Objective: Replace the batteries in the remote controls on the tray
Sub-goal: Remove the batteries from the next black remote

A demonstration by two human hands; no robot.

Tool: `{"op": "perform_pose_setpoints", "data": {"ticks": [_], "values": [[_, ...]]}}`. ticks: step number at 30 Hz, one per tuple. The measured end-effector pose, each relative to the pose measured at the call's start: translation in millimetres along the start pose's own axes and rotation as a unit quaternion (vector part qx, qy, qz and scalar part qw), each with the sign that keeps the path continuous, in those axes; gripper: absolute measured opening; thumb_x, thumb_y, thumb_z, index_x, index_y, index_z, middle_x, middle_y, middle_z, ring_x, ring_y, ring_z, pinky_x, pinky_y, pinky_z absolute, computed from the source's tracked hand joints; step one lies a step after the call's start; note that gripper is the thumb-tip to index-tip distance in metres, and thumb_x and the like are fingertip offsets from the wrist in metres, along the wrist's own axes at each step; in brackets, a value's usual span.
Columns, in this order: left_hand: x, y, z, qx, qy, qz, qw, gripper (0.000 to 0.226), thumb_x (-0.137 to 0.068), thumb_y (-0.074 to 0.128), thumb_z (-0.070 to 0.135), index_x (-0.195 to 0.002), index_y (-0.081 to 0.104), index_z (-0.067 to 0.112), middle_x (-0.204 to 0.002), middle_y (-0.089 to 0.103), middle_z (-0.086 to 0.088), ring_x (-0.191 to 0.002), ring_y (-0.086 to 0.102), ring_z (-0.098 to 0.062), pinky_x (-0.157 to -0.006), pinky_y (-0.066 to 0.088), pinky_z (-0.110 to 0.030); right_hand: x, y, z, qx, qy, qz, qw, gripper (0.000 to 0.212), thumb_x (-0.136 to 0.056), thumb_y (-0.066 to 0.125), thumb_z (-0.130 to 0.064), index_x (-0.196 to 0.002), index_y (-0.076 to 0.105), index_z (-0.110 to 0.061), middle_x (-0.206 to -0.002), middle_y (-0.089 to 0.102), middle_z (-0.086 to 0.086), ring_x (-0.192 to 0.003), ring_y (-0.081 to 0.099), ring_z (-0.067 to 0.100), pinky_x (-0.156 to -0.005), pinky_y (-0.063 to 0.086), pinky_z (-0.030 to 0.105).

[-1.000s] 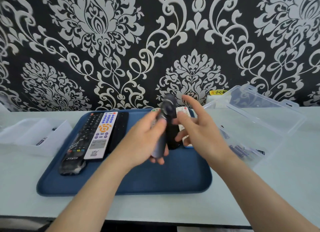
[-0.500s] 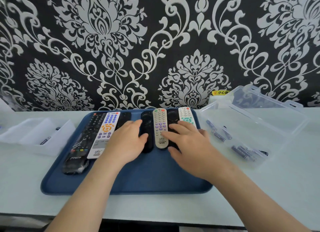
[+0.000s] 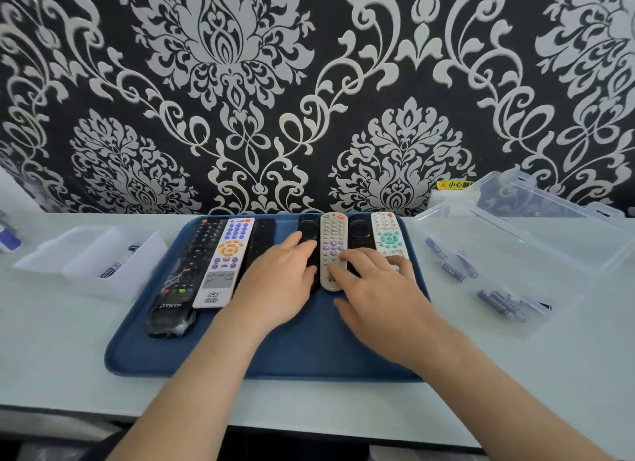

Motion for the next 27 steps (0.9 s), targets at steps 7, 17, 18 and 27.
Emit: {"op": "perform_pose_setpoints", "data": {"ticks": [7,17,18,27], "values": [[16,-9,-34,-0.212,-0.077,-0.003,0.974,0.034,-0.097,0.039,0.043,-0.113,0.05,0.015,-0.12,0.055,-0.002,-0.118,0.038,-0.029,-0.09,0.039,-0.039,-6,-5,-17,-0.053,-0.033,0.036,0.997,0.04,-0.085,0.045,-0.035,-0.115,0.065,-0.018,-0.124,0.066,0.004,-0.121,0.06,0.025,-0.092,0.049,0.047],[45,-14,-20,-0.189,-0.094,0.022,0.977,0.041,-0.09,0.057,0.033,-0.121,0.037,0.015,-0.111,0.056,-0.008,-0.097,0.06,-0.03,-0.062,0.035,-0.032,-2,-8,-35,-0.043,-0.074,0.074,0.994,0.031,-0.078,0.058,-0.031,-0.103,0.07,-0.019,-0.109,0.071,0.001,-0.116,0.063,0.024,-0.092,0.05,0.05],[45,-15,-20,-0.194,-0.102,0.025,0.975,0.042,-0.088,0.058,0.03,-0.12,0.036,0.014,-0.107,0.059,-0.008,-0.094,0.061,-0.03,-0.06,0.034,-0.032,-1,-10,-36,-0.048,-0.076,0.085,0.992,0.03,-0.079,0.058,-0.029,-0.103,0.07,-0.019,-0.11,0.071,0.001,-0.116,0.063,0.024,-0.093,0.05,0.049],[35,-26,-38,-0.155,-0.131,0.071,0.977,0.022,-0.089,0.057,0.026,-0.109,0.05,0.018,-0.101,0.067,-0.007,-0.092,0.063,-0.031,-0.062,0.038,-0.032,-2,-29,-27,-0.185,-0.048,0.156,0.969,0.032,-0.082,0.058,-0.006,-0.112,0.07,-0.01,-0.111,0.071,0.001,-0.11,0.061,0.022,-0.096,0.044,0.031]]}}
Point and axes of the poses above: each hand's wrist, its own x-axis away from the middle knuckle, its own y-axis out of the palm, z = x × y, the point moved 6 cm from there along -x, towards the middle knuckle
